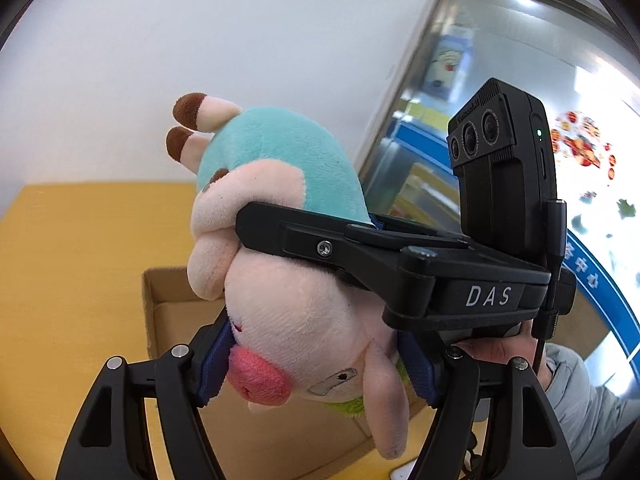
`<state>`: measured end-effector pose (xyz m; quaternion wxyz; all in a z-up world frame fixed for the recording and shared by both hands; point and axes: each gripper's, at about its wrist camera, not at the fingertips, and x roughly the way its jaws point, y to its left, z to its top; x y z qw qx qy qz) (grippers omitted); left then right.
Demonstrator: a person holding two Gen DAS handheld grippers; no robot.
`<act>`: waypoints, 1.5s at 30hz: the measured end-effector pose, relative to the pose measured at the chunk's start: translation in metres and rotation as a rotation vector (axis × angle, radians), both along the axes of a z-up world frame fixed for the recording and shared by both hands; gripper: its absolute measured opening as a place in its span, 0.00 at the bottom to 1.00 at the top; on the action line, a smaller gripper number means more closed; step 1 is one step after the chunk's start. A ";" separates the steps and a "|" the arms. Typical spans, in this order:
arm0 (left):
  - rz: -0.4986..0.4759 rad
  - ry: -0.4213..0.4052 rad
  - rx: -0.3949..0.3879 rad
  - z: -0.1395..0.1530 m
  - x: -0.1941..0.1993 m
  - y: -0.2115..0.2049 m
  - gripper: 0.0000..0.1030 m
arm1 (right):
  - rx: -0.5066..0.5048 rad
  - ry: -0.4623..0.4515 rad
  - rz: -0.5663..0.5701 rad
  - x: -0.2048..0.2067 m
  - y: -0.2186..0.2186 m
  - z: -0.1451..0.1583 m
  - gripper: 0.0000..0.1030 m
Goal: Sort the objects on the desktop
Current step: 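Lift the pig plush with the right gripper and carry it over the box, then lower the pig plush into the box and open the right gripper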
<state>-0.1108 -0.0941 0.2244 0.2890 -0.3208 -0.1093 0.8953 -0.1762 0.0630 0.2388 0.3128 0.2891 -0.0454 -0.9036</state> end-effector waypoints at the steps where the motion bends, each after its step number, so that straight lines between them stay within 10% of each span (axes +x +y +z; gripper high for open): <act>1: 0.015 -0.028 -0.007 -0.009 -0.013 -0.002 0.75 | -0.012 -0.027 0.006 -0.013 -0.001 -0.009 0.85; 14: 0.102 -0.399 -0.121 -0.160 -0.134 -0.011 0.75 | -0.198 -0.441 0.011 -0.151 0.006 -0.199 0.91; 18: 0.098 -0.412 -0.223 -0.179 -0.133 0.000 0.76 | -0.110 -0.584 -0.006 -0.161 0.004 -0.239 0.94; 25: 0.115 -0.430 -0.127 -0.179 -0.135 -0.013 0.78 | -0.047 -0.563 -0.020 -0.133 0.033 -0.205 0.92; 30: 0.122 -0.405 -0.158 -0.162 -0.127 -0.011 0.78 | -0.024 -0.564 0.038 -0.124 0.023 -0.205 0.49; 41: 0.124 -0.275 -0.157 -0.140 -0.051 -0.033 0.84 | -0.031 -0.529 -0.002 -0.099 0.028 -0.173 0.53; 45: 0.079 -0.266 -0.174 -0.157 -0.005 -0.025 0.84 | -0.002 -0.418 -0.033 -0.023 0.074 -0.124 0.79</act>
